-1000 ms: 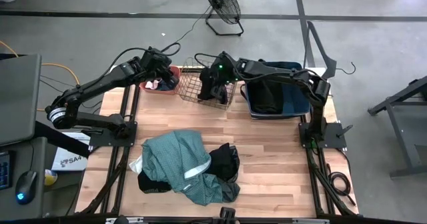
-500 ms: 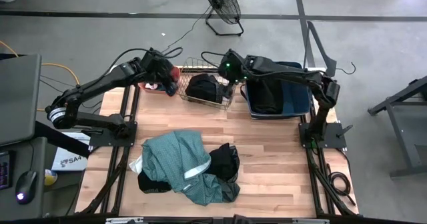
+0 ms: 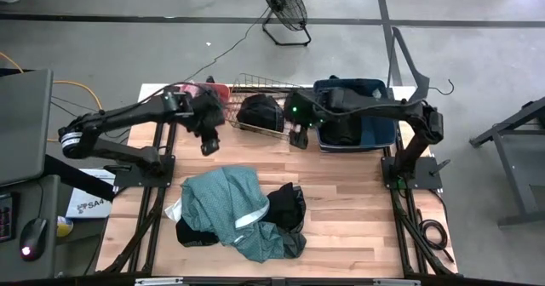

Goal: Pick & Place Cloths
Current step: Put the light blue shirt into the blue laundry organizer

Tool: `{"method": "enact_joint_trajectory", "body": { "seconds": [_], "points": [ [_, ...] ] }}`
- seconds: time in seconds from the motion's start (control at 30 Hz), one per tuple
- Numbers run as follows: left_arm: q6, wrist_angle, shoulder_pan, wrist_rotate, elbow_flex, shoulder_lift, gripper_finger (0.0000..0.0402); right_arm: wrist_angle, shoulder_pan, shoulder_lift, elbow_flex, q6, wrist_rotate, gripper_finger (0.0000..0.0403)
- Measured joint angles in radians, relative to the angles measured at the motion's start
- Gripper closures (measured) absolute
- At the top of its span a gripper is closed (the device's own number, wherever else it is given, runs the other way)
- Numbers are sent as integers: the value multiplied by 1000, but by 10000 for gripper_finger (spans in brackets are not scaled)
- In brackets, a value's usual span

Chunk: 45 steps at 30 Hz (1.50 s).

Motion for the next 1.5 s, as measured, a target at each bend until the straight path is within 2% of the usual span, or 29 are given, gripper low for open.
{"method": "enact_joint_trajectory", "body": {
  "seconds": [0.23, 0.33, 0.43, 0.67, 0.83, 1.1, 1.4, 1.5],
  "points": [
    [-27, -12, -155, -1, 0, 0, 267, -62, 69, 0, 0, 17, 14, 58],
    [-42, -25, -211, -3, 0, 2, 253, -80, 88, 0, 0, 34, 14, 58],
    [-92, -36, -258, -4, -2, 7, 217, -80, 100, 0, 0, 51, 14, 58],
    [-208, -29, -362, -5, -82, 37, 98, -82, 133, 0, 0, 70, 14, 59],
    [-264, -27, -441, -5, -116, 97, 56, -76, 155, 0, 0, 114, 14, 59],
    [-293, 43, -527, -4, -117, 233, 51, -77, 188, 0, 0, 148, 13, 59],
    [-289, 82, -530, 40, -112, 432, 52, -81, 195, 0, -1, 163, 6, 59],
    [-280, 79, -528, 80, -111, 483, 70, -83, 194, 0, -2, 163, 6, 59]
  ]
}}
